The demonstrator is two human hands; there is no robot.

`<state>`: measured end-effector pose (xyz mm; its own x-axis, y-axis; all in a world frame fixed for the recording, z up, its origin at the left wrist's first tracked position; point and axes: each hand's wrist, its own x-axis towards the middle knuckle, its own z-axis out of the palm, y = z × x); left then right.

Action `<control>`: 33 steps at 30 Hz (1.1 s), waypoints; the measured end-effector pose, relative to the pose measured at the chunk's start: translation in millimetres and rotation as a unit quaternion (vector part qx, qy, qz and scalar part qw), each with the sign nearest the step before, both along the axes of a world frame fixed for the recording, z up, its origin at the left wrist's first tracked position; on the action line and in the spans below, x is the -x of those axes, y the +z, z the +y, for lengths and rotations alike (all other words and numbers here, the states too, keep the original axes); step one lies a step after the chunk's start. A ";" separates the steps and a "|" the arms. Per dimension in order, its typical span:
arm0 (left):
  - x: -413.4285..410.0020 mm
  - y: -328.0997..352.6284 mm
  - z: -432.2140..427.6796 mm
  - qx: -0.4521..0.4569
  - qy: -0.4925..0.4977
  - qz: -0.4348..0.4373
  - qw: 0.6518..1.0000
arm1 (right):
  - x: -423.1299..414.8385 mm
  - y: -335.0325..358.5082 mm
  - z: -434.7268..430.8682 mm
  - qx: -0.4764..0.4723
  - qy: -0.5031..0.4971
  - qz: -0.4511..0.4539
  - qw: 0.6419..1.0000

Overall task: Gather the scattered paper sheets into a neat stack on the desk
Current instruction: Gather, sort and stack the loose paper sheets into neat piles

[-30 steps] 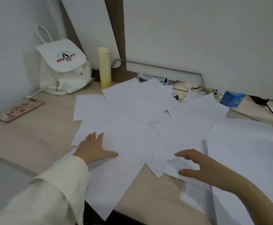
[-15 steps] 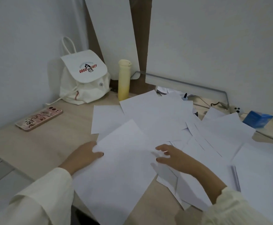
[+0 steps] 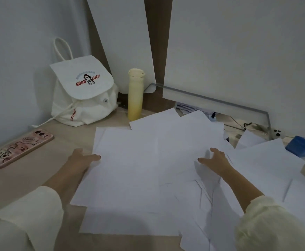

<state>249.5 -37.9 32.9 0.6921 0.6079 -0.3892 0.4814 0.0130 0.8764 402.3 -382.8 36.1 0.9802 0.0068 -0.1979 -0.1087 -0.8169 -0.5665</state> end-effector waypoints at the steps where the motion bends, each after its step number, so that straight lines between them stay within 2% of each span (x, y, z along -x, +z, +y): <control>1: -3.1 1.2 0.0 0.041 0.000 -0.013 0.999 | -0.6 -3.5 1.2 0.025 0.018 0.011 0.999; 3: -10.4 0.9 3.0 0.075 0.008 -0.014 0.997 | 4.1 -9.9 5.5 0.092 0.078 0.018 0.993; 5: -13.9 -0.9 6.1 0.070 -0.015 0.012 0.997 | 10.6 -12.7 10.8 0.117 0.129 0.006 0.985; 10: -14.2 1.0 -6.2 0.092 -0.089 0.038 0.991 | 29.3 -10.9 22.2 0.118 0.205 -0.017 0.972; 15: -8.7 8.1 -17.0 0.085 -0.125 0.012 0.988 | 43.6 -10.0 27.5 0.113 0.234 -0.022 0.965; 18: 8.2 9.4 -17.6 0.160 -0.160 -0.006 0.974 | 56.2 -9.6 33.6 0.118 0.253 -0.032 0.960; 22: 29.3 -2.9 -17.3 0.244 -0.126 -0.054 0.960 | 76.2 -11.1 46.3 0.093 0.296 -0.039 0.950; 27: 35.3 -9.1 -36.9 0.223 -0.100 -0.024 0.969 | 99.8 -15.1 62.4 0.053 0.366 -0.034 0.929; 29: 31.1 -7.2 -40.5 0.188 -0.104 -0.017 0.976 | 101.8 -15.4 64.5 0.021 0.361 -0.019 0.932; 33: 48.6 12.8 -37.8 0.157 -0.096 -0.066 0.981 | 105.9 -4.8 47.3 -0.070 0.258 -0.013 0.964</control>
<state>200.8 -75.7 45.7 0.8386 0.3257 -0.4368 0.3849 0.2132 0.8980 296.3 -335.5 31.3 0.8442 0.5188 -0.1349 0.3065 -0.6736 -0.6725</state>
